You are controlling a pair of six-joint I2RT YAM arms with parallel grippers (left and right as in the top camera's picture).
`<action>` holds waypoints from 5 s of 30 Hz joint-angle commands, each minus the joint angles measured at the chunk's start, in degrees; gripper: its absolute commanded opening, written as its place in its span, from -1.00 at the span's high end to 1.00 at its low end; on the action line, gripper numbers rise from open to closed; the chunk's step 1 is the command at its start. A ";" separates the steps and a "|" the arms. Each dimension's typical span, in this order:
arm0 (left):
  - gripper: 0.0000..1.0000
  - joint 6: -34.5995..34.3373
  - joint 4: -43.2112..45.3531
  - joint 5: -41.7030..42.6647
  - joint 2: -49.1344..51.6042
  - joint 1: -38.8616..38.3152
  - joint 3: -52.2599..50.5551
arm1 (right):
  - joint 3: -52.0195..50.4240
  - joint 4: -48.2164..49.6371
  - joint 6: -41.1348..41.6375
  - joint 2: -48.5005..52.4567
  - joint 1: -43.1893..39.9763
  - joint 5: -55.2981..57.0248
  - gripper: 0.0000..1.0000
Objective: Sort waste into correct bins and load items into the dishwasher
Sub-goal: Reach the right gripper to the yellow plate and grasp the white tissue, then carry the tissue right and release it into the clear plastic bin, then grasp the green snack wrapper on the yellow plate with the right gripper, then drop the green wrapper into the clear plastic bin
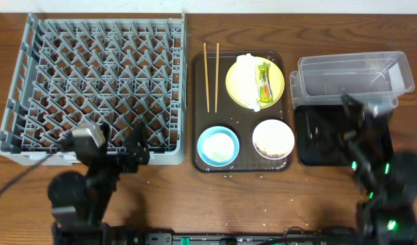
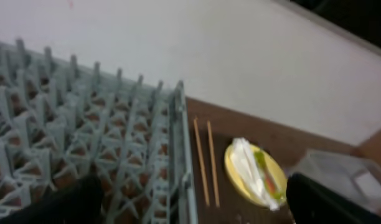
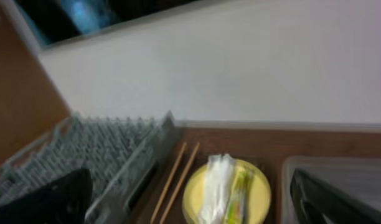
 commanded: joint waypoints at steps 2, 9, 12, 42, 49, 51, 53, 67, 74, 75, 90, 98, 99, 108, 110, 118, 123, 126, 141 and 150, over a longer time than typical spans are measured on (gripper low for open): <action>-0.89 -0.48 -8.07 7.65 11.67 0.02 13.38 | 21.38 -15.82 0.46 19.56 -0.28 -9.07 -0.98; -0.90 -0.50 -15.15 8.22 19.32 0.02 19.15 | 38.10 -27.63 -1.18 38.97 0.20 -9.29 -0.99; -0.89 -0.48 -16.44 8.20 20.41 0.02 19.15 | 38.14 -28.11 -0.48 43.21 0.15 -10.54 -0.98; -0.89 -0.48 -17.49 8.20 21.62 0.02 19.12 | 38.12 -5.25 -1.86 82.90 27.08 37.40 -0.18; -0.89 -0.48 -17.49 8.17 21.62 0.02 19.12 | 38.12 -2.45 -1.86 87.27 26.21 37.38 0.55; -0.89 -0.48 -17.49 8.20 21.62 0.02 19.12 | 38.14 -3.67 -1.38 87.06 25.92 37.33 0.98; -0.89 -0.50 -17.46 8.20 21.62 0.02 19.12 | 38.14 -5.46 -1.11 85.46 25.73 37.31 0.98; -0.90 -0.50 -17.49 8.17 21.62 0.02 19.12 | 38.14 -23.98 4.13 58.49 17.40 35.23 0.98; -0.89 -0.48 -17.49 8.17 21.62 0.02 19.12 | 38.10 -24.65 20.13 58.55 5.07 34.10 0.98; -0.89 -0.48 -17.46 8.20 21.62 0.02 19.12 | 38.10 -24.30 21.64 59.36 3.63 33.14 0.98; -0.89 -0.48 -17.46 8.20 21.62 0.02 19.12 | 38.18 -11.74 9.25 62.86 -1.25 9.77 -0.84; -0.89 -0.48 -17.49 8.17 21.62 0.02 19.12 | 38.16 -14.29 0.35 55.65 7.93 5.51 -0.63; -0.89 -0.48 -17.49 8.20 21.62 0.02 19.12 | 38.16 -15.02 -1.57 55.74 10.16 6.36 -0.59; -0.89 -0.48 -17.46 8.20 21.62 0.02 19.12 | 38.01 -16.00 -4.52 66.31 22.91 33.38 -0.57; -0.90 -0.48 -17.49 8.17 21.62 0.02 19.12 | 38.01 -14.40 -4.96 70.01 23.54 38.47 -0.51; -0.89 -0.48 -17.49 8.17 21.62 0.02 19.12 | 38.01 -5.60 -5.09 82.93 21.57 42.05 -0.29; -0.90 -0.48 -17.49 8.20 21.62 0.02 19.12 | 38.01 -4.76 -2.69 86.71 20.76 41.77 0.15; -0.90 -0.48 -17.49 8.20 21.62 0.02 19.12 | 38.03 -6.08 -0.55 86.68 20.50 37.66 0.98; -0.89 -0.48 -17.49 8.17 21.62 0.02 19.12 | 38.05 -16.57 13.35 61.86 13.51 29.55 0.98; -0.89 -0.48 -17.46 8.17 21.62 0.02 19.12 | 37.99 -18.97 26.05 63.49 2.27 35.21 0.98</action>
